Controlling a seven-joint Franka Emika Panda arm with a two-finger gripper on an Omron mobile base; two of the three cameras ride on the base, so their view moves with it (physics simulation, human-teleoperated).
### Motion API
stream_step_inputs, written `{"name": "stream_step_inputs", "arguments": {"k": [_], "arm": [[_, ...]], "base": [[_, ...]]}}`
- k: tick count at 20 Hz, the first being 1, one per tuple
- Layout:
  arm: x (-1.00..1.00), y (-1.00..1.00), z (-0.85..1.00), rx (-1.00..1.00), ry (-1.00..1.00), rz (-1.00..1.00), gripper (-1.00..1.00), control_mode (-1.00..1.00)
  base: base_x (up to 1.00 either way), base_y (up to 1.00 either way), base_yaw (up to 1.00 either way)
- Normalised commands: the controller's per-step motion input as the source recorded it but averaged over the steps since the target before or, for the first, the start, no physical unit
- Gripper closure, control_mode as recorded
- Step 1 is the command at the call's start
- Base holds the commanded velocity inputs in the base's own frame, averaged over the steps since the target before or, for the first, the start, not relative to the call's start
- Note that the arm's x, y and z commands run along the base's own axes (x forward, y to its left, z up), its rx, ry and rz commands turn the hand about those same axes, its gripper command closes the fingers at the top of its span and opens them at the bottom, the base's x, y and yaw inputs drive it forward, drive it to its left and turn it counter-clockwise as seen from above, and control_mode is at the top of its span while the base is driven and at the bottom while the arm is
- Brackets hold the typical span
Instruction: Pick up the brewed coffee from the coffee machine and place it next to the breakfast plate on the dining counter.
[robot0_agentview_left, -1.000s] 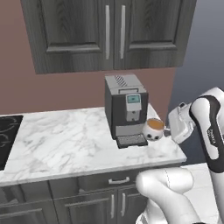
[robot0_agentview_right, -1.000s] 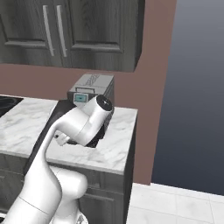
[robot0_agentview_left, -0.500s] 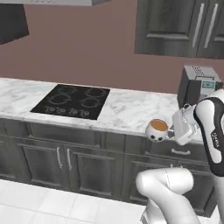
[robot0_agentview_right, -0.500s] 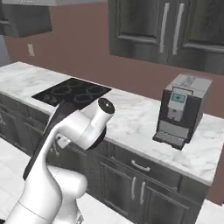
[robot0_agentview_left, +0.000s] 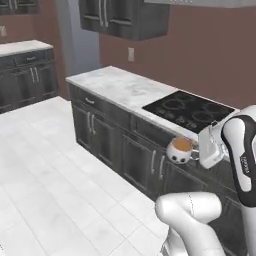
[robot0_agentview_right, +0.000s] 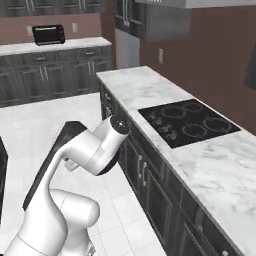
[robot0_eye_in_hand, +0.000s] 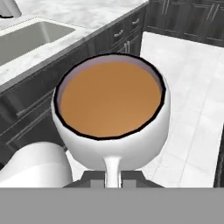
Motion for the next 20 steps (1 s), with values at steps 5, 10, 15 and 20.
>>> {"name": "stream_step_inputs", "arguments": {"k": [5, 10, 15, 20], "arm": [[0.00, 0.00, 0.00, 0.00, 0.00, 0.00, 1.00, 1.00], [0.00, 0.00, 0.00, 0.00, 0.00, 0.00, 1.00, 1.00], [0.00, 0.00, 0.00, 0.00, 0.00, 0.00, 1.00, 1.00], [0.00, 0.00, 0.00, 0.00, 0.00, 0.00, 1.00, 1.00]], "base": [[0.00, 0.04, 0.95], [-0.02, 0.08, 0.97], [-0.43, 0.26, 0.93], [-0.61, 0.30, 0.86]]}}
